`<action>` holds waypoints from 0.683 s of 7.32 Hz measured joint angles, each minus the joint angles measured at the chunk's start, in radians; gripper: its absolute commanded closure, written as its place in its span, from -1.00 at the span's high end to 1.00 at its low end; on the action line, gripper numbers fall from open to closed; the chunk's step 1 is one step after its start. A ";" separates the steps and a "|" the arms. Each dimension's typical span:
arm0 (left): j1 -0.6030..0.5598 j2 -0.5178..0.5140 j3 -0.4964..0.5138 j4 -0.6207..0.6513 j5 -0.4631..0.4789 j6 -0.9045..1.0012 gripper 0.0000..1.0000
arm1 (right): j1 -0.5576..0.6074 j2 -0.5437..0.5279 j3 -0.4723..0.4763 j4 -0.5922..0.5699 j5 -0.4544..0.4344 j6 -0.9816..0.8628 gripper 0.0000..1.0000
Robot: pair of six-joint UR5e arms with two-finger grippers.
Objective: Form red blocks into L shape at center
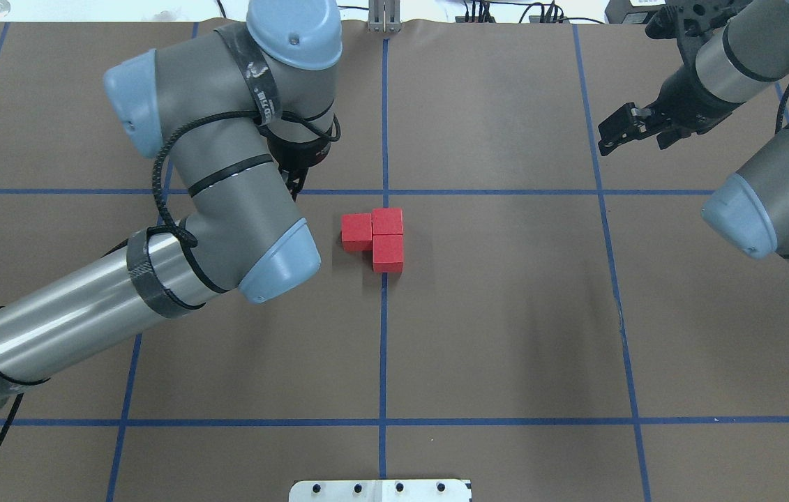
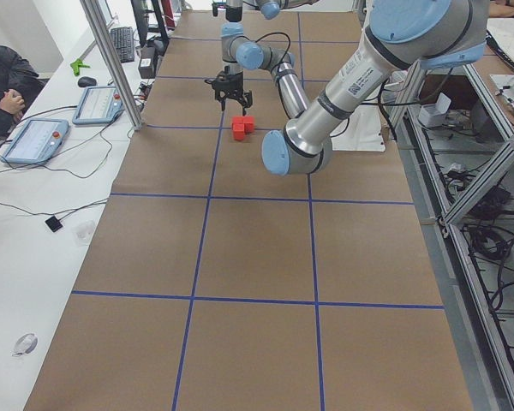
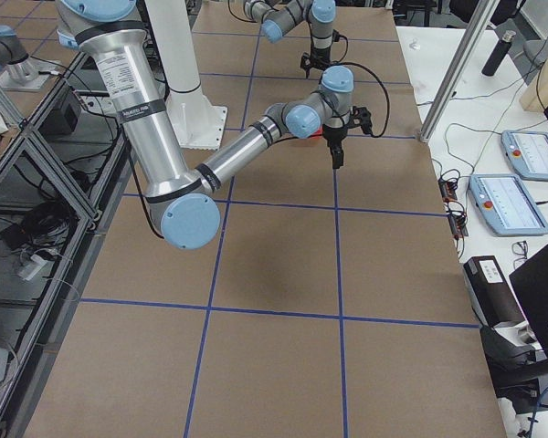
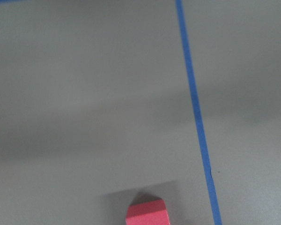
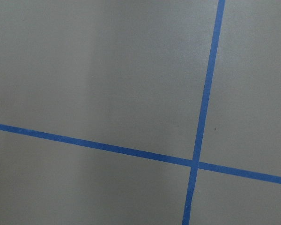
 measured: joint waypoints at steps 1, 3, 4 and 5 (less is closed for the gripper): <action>-0.037 0.070 -0.088 0.002 -0.001 0.232 1.00 | 0.011 -0.006 -0.005 -0.001 -0.001 -0.003 0.98; -0.131 0.224 -0.208 -0.020 -0.008 0.697 1.00 | 0.070 -0.014 -0.027 -0.002 -0.002 -0.007 0.99; -0.177 0.277 -0.225 -0.033 -0.012 0.890 1.00 | 0.111 -0.022 -0.038 -0.002 -0.001 -0.008 0.99; -0.233 0.328 -0.228 -0.045 -0.036 1.095 1.00 | 0.159 -0.033 -0.060 -0.003 0.003 -0.018 0.99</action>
